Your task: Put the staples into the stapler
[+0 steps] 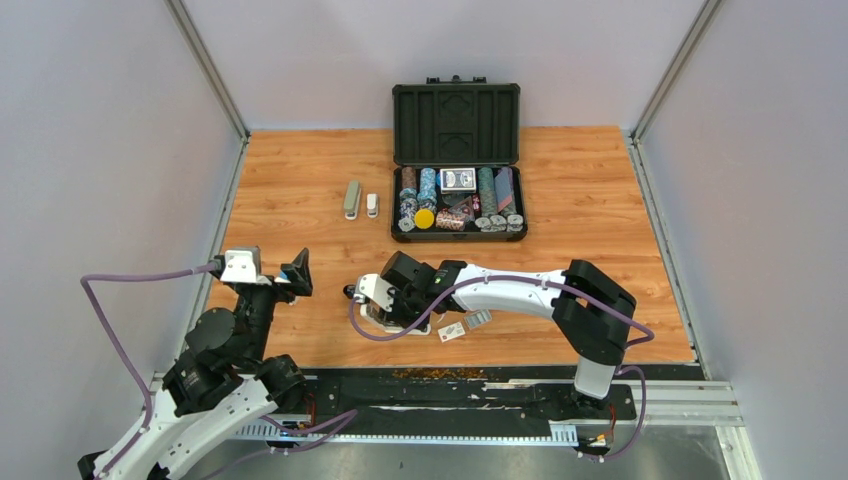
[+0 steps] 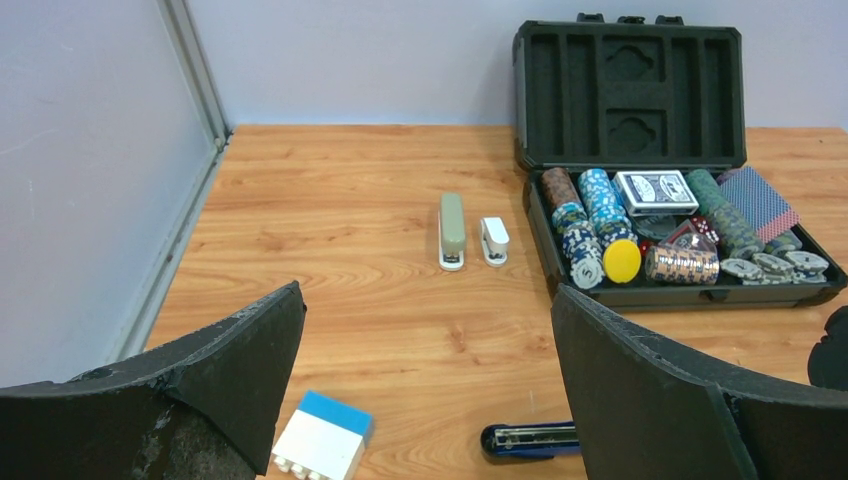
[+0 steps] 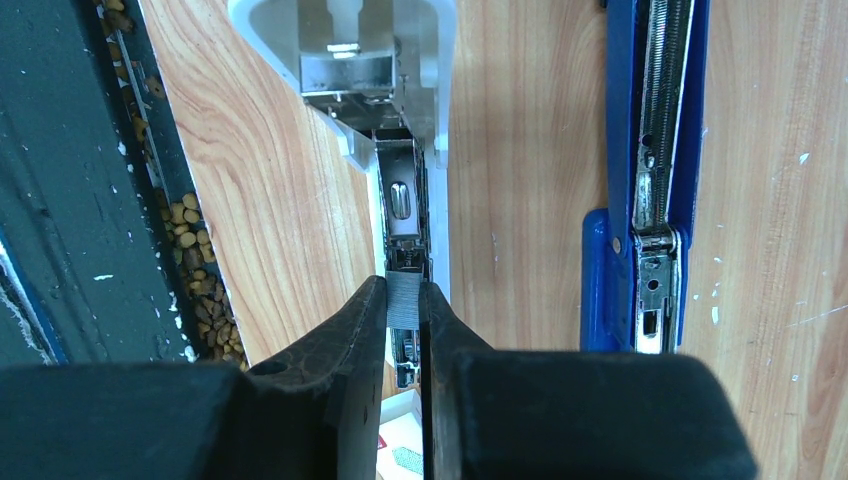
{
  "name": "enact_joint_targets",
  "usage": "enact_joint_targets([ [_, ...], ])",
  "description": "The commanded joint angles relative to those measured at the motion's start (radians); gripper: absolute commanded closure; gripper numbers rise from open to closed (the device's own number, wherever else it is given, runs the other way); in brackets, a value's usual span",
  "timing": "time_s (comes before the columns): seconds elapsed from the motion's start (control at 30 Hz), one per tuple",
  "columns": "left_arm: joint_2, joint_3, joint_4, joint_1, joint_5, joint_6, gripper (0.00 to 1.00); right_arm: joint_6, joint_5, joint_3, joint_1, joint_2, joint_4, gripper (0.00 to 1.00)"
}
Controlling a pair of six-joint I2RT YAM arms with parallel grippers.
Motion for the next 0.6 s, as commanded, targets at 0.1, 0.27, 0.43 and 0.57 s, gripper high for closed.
enact_joint_targets([
  [0.1,0.016,-0.002,0.030,0.007,0.005,0.000,0.00,-0.020,-0.012,0.051,0.012,-0.031,-0.003,0.93],
  [0.27,0.017,-0.003,0.030,0.008,0.005,0.000,0.00,-0.034,0.012,0.053,0.014,-0.053,-0.010,0.93],
  [0.43,0.018,-0.002,0.030,0.009,0.007,0.000,0.00,-0.046,0.042,0.052,0.015,-0.049,-0.021,0.94],
  [0.57,0.019,-0.003,0.031,0.011,0.008,0.000,0.00,-0.050,0.059,0.049,0.015,-0.042,-0.027,0.94],
])
